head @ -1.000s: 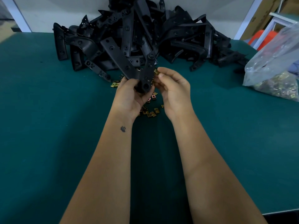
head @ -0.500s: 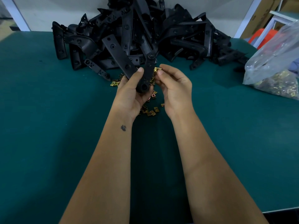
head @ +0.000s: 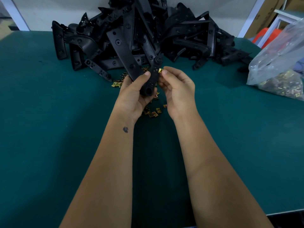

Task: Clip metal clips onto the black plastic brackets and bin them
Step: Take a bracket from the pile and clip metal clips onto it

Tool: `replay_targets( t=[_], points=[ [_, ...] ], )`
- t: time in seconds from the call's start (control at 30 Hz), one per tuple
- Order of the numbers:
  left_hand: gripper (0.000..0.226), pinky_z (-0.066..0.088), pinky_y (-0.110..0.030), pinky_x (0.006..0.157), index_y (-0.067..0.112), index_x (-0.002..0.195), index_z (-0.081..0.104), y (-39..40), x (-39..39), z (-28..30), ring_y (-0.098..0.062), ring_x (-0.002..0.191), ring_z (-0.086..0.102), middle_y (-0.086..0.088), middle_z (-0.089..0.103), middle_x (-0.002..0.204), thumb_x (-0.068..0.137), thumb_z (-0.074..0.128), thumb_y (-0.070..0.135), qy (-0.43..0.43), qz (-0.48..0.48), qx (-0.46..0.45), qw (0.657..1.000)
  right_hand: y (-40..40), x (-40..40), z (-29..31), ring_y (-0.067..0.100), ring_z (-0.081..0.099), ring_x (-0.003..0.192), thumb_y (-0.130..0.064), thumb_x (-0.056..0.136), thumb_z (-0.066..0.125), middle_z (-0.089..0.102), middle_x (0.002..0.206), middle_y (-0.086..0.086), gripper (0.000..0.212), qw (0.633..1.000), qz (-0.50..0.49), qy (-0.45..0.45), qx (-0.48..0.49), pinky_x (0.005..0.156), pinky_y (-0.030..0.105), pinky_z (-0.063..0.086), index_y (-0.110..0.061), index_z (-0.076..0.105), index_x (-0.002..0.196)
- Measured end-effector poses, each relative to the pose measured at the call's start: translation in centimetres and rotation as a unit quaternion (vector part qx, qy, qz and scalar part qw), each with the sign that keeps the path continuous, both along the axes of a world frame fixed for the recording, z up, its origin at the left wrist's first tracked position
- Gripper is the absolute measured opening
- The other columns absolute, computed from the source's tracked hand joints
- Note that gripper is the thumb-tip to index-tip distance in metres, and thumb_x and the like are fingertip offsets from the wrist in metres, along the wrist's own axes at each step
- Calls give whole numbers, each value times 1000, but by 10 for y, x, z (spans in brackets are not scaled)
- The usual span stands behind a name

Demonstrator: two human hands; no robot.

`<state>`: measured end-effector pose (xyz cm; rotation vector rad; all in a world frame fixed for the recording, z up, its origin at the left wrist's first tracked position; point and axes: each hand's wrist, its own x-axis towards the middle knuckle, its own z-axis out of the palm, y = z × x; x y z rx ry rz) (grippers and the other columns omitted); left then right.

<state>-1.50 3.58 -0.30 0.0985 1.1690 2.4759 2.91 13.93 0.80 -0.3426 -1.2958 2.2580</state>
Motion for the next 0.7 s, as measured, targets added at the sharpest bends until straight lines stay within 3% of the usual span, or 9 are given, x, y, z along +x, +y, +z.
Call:
replay_targets(
  t=[0.17, 0.43, 0.7],
  points=[
    [14, 56, -27, 65, 13, 100, 56, 0, 0, 0, -13, 78, 68, -2, 71, 94, 92, 67, 11, -7, -2, 12, 1000, 1, 0, 0, 14, 62, 71, 7, 89, 61, 67, 78, 6, 14, 999, -10, 2, -32, 73, 24, 52, -6, 66, 86],
    [15, 56, -29, 65, 16, 101, 57, 0, 1, 1, -16, 88, 68, -1, 72, 97, 93, 64, 7, 11, -7, -7, 1000, 0, 0, -1, 20, 59, 80, 7, 89, 61, 67, 84, 9, 18, 1000, 11, -4, -8, 73, 25, 52, -8, 66, 82],
    [32, 55, -30, 65, 14, 121, 51, -3, 2, 1, -19, 94, 66, -7, 68, 112, 93, 60, 0, 35, -21, -5, 999, 2, -1, -2, 12, 62, 73, 10, 88, 60, 65, 81, 5, 17, 999, 35, 22, -3, 70, 22, 52, -7, 64, 91]
  ],
)
